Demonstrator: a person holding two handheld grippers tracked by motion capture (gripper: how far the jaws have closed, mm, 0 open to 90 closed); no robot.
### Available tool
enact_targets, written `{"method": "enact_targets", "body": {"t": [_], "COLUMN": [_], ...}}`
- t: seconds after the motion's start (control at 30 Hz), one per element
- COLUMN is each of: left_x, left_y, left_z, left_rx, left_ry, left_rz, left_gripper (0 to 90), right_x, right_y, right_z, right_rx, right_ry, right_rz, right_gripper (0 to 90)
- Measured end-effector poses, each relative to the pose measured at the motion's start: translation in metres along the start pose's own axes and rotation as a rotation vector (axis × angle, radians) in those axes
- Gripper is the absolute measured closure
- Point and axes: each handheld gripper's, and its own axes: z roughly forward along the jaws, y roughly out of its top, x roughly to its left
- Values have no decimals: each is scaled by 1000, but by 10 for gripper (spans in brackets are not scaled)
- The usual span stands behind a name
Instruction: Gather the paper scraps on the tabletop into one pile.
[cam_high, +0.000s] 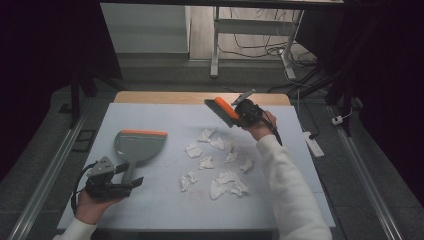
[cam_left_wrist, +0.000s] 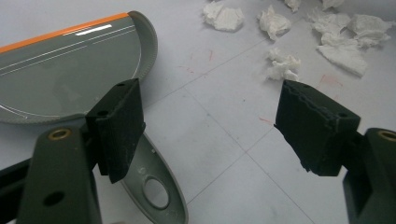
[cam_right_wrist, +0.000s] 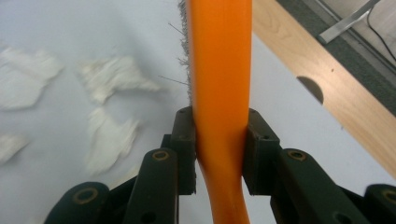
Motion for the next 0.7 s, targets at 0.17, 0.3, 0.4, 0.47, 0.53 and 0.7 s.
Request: {"method": "enact_targets", "body": {"t": [0.17, 0.3, 0.4, 0.47, 0.53, 0.7], "left_x": [2, 2, 3, 4, 4, 4], "left_y": [-2, -2, -3, -3, -4, -5], "left_z": [-1, -1, -1, 0, 0, -3], "left_rx": [-3, -1, 0, 0, 0, -9], "left_ry": [2, 2, 2, 0, 0, -3], "left_rz": [-7, -9, -11, -13, -13, -16], "left_gripper": [246, 246, 246, 247, 247, 247], "right_x": [4, 8, 18, 28, 42, 61], "right_y": [16, 21, 24, 26, 24, 8], "right_z": [34, 46, 54, 53, 48, 23], "right_rx": [38, 27, 60, 69, 114, 123], "right_ry": [-8, 5, 49, 108, 128, 193], "right_rz": [-55, -76, -128, -166, -241, -289], "right_gripper": [697, 697, 697, 698, 699, 701]}}
